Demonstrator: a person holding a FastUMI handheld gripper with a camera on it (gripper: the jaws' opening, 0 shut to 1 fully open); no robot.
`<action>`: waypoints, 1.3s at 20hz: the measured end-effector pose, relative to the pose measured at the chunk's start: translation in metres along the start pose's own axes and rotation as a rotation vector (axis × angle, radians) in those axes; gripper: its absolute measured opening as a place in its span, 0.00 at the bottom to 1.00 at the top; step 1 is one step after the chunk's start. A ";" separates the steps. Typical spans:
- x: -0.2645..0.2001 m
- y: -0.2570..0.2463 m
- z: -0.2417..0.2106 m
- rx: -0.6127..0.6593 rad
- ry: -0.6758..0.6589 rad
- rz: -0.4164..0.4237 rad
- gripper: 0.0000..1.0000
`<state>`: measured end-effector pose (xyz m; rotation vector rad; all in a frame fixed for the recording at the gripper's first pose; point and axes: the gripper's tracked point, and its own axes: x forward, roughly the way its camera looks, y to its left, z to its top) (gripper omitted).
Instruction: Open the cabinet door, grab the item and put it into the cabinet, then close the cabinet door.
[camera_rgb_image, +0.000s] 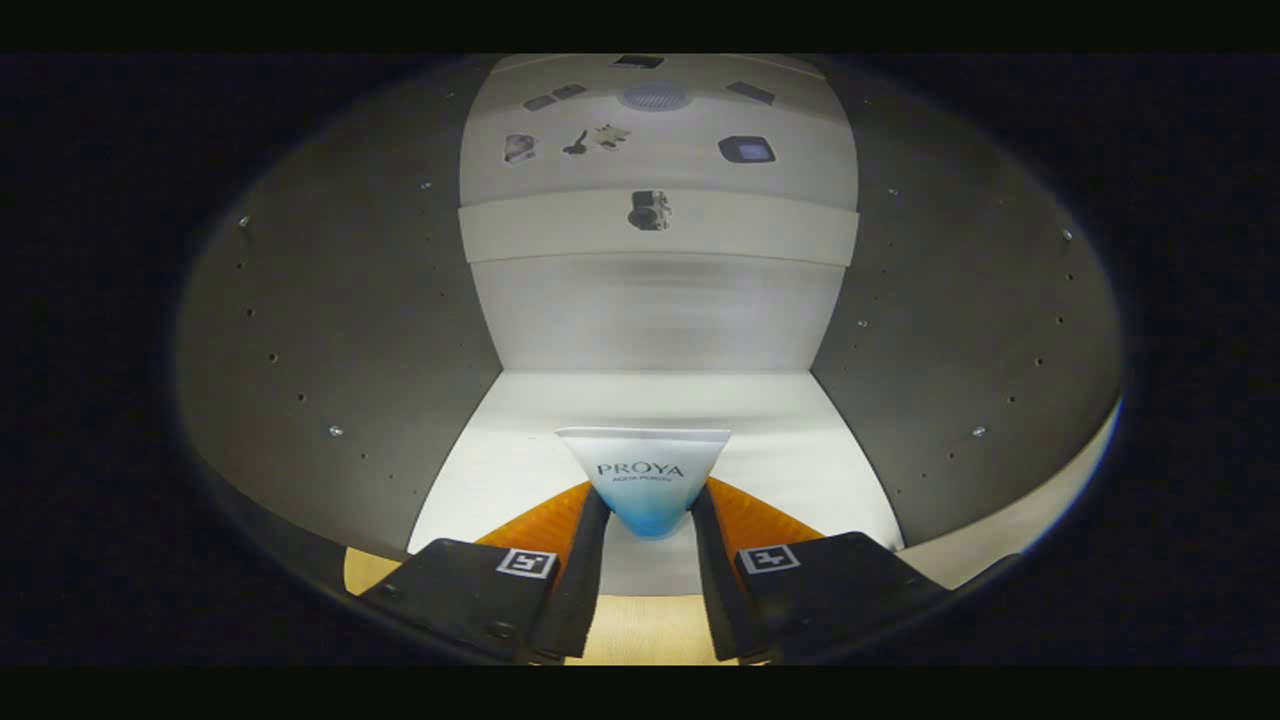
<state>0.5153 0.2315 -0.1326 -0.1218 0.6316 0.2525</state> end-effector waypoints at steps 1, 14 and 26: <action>0.004 0.000 -0.002 -0.002 0.009 0.001 0.53; -0.033 -0.010 0.009 -0.013 -0.110 -0.042 0.85; -0.197 0.005 -0.046 0.011 -0.346 -0.115 0.98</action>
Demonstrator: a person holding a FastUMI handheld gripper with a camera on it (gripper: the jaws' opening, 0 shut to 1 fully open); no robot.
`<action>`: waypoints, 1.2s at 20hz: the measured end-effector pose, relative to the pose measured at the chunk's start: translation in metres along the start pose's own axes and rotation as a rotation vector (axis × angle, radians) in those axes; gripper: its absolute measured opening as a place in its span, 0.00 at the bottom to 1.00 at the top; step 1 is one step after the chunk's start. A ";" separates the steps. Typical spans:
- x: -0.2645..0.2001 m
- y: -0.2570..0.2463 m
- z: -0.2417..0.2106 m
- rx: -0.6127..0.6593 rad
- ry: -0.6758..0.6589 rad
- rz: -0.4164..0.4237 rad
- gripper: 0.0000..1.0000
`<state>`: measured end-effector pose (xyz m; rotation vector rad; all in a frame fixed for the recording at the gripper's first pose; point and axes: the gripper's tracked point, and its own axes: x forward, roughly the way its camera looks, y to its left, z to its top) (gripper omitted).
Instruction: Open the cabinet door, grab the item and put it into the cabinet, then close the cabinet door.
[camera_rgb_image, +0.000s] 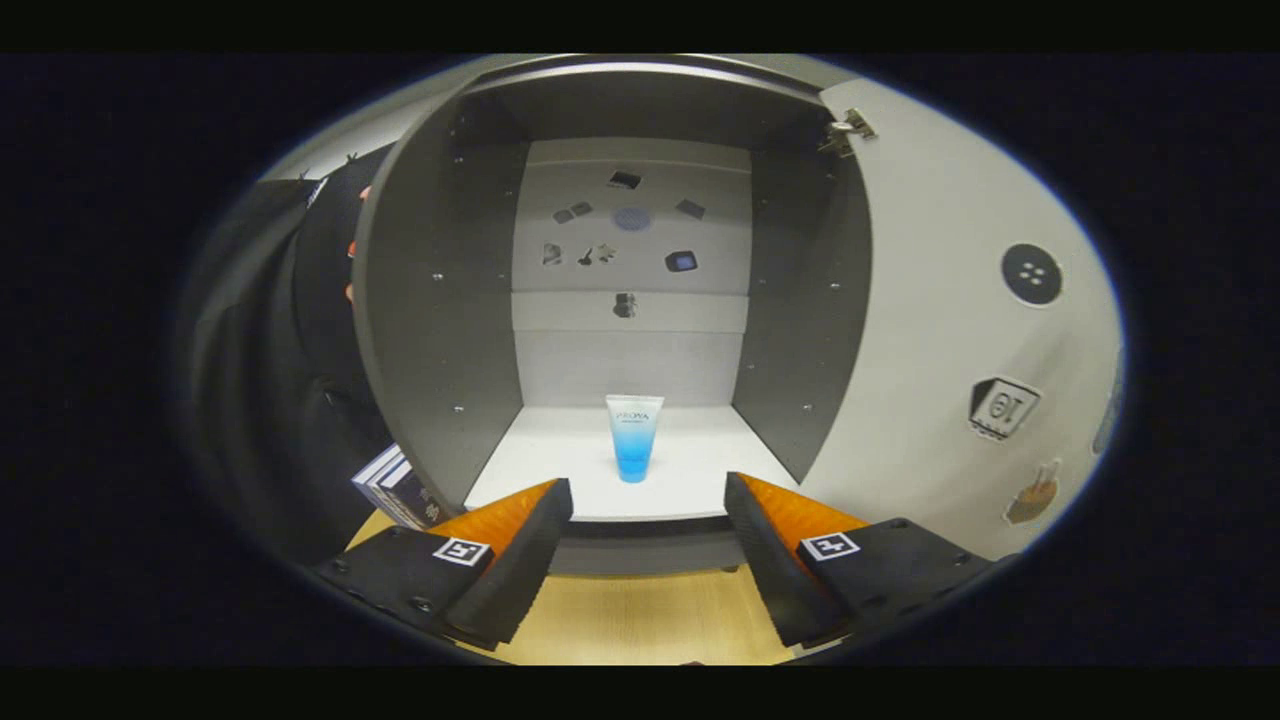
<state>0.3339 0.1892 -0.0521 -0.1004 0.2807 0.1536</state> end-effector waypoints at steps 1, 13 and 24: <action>-0.017 -0.002 -0.003 0.002 -0.014 -0.009 0.98; -0.184 -0.055 -0.022 0.041 -0.115 -0.076 0.97; -0.275 -0.166 -0.050 0.114 -0.141 -0.120 0.97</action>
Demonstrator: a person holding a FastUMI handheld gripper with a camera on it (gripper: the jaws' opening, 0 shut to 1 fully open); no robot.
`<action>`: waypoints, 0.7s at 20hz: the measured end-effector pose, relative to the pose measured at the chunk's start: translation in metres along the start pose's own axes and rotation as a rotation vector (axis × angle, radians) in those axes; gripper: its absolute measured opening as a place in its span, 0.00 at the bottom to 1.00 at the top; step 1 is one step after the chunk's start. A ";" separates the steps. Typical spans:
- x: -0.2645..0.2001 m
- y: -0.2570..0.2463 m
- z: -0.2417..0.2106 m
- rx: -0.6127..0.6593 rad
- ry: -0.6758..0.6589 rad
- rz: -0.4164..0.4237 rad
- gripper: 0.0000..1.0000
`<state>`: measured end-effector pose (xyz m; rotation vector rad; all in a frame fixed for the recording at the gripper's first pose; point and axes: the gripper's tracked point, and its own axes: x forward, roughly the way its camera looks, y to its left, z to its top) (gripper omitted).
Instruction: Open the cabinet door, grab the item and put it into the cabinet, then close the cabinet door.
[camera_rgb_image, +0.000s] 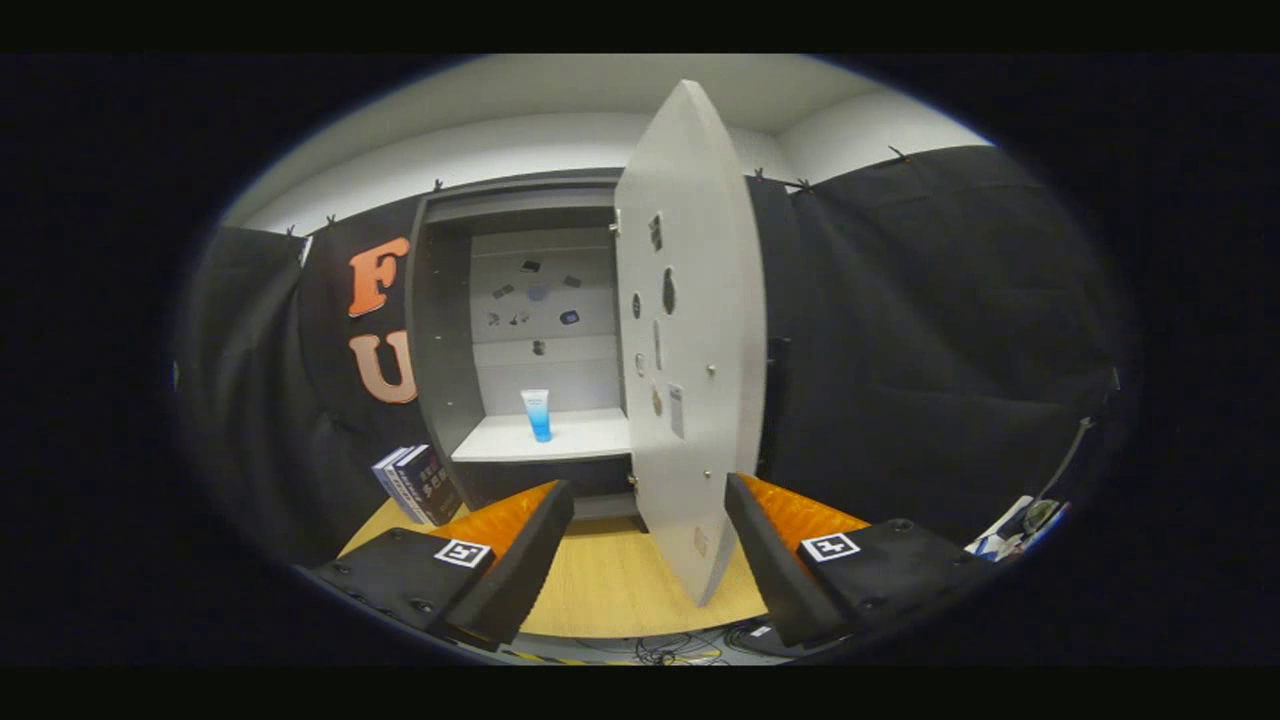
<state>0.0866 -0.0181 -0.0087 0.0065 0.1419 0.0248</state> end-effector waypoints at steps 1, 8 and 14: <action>-0.002 -0.013 -0.002 0.003 0.000 -0.011 0.98; 0.010 -0.088 -0.026 0.010 0.017 -0.131 0.98; 0.030 -0.139 -0.052 0.000 0.072 -0.259 0.97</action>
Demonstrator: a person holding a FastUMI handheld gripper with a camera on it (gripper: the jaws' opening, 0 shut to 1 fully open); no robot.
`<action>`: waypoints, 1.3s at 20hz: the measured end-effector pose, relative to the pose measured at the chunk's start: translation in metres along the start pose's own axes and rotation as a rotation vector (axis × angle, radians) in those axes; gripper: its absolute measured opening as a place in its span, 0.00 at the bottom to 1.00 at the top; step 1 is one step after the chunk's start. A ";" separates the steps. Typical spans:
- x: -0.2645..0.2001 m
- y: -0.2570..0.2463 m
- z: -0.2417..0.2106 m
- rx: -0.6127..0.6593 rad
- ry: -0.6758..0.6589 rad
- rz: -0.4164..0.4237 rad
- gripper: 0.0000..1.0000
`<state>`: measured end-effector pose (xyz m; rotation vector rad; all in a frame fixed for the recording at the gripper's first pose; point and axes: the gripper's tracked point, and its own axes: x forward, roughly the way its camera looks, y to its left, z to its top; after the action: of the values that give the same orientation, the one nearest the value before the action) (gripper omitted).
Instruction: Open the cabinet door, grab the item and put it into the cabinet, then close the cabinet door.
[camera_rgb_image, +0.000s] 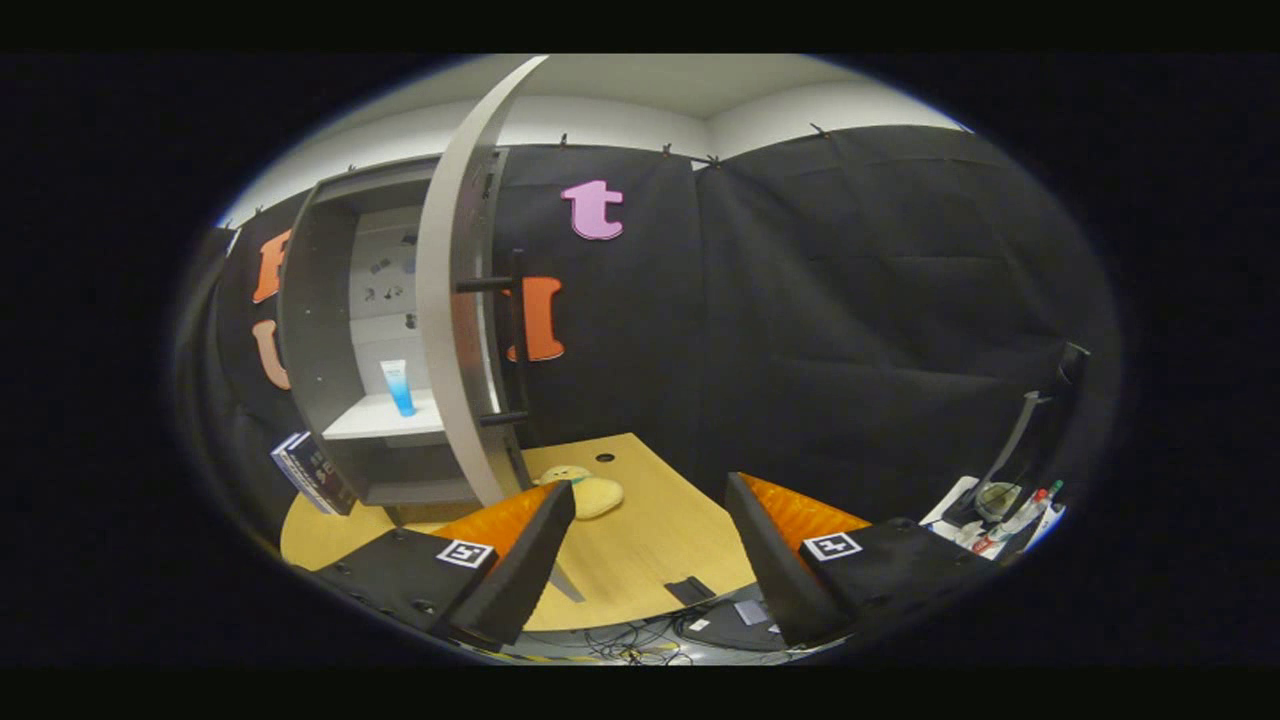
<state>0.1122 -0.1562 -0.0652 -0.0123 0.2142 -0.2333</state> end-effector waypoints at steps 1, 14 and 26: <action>0.003 0.003 -0.001 -0.004 0.001 0.000 0.97; 0.016 0.036 -0.019 -0.017 0.006 -0.002 0.94; -0.003 0.087 -0.030 -0.023 0.021 0.061 0.93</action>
<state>0.1226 -0.0707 -0.0966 -0.0262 0.2376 -0.1701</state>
